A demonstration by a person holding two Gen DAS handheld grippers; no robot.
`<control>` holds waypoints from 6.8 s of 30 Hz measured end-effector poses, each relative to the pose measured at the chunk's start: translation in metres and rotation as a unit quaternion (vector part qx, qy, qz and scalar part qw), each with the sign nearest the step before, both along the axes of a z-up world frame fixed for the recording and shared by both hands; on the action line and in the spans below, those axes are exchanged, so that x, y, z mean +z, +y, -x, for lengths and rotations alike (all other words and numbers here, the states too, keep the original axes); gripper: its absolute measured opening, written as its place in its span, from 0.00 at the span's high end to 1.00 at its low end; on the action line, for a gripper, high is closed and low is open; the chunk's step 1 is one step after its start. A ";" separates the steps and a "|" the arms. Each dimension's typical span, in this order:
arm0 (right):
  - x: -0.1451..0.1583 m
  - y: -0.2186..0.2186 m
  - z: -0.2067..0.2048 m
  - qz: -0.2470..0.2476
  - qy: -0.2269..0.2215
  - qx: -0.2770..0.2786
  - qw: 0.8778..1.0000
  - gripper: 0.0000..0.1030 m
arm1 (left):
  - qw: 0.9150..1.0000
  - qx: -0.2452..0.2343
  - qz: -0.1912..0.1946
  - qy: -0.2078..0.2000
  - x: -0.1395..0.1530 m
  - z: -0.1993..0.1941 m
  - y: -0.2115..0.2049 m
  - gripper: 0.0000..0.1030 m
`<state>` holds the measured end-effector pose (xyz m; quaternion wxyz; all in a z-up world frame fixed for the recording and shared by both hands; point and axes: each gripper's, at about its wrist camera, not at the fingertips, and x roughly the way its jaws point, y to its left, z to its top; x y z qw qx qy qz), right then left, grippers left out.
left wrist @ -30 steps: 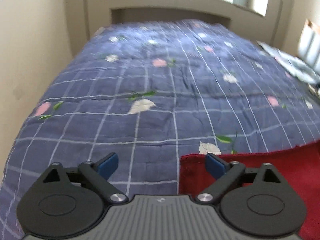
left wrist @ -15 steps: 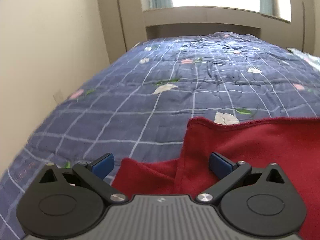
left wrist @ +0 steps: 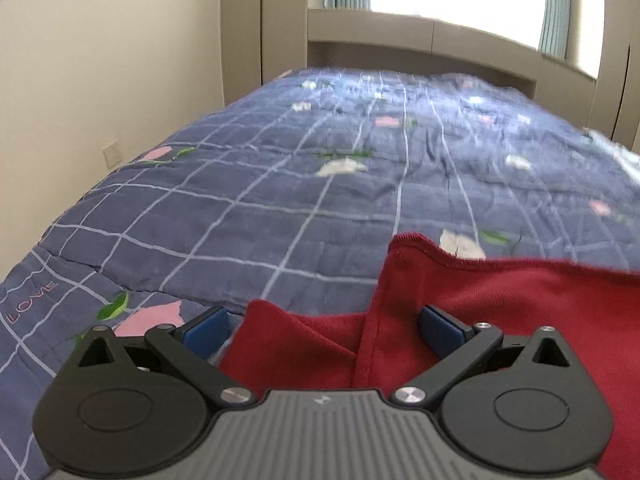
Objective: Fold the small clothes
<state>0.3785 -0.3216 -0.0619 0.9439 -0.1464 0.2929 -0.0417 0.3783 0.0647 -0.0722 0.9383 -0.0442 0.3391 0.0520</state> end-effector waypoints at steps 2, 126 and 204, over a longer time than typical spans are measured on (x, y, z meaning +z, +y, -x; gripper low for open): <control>0.015 -0.001 0.007 0.010 -0.012 -0.007 1.000 0.01 | 0.999 -0.002 0.038 -0.025 0.007 0.008 0.013 0.00; -0.021 0.170 0.218 -0.073 -0.105 0.033 0.991 0.01 | 0.977 0.063 0.203 -0.013 0.003 0.141 0.029 0.59; 0.014 -0.018 0.247 -0.166 -0.189 -0.222 0.942 0.00 | 0.979 -0.090 0.181 0.027 0.008 0.149 -0.127 0.01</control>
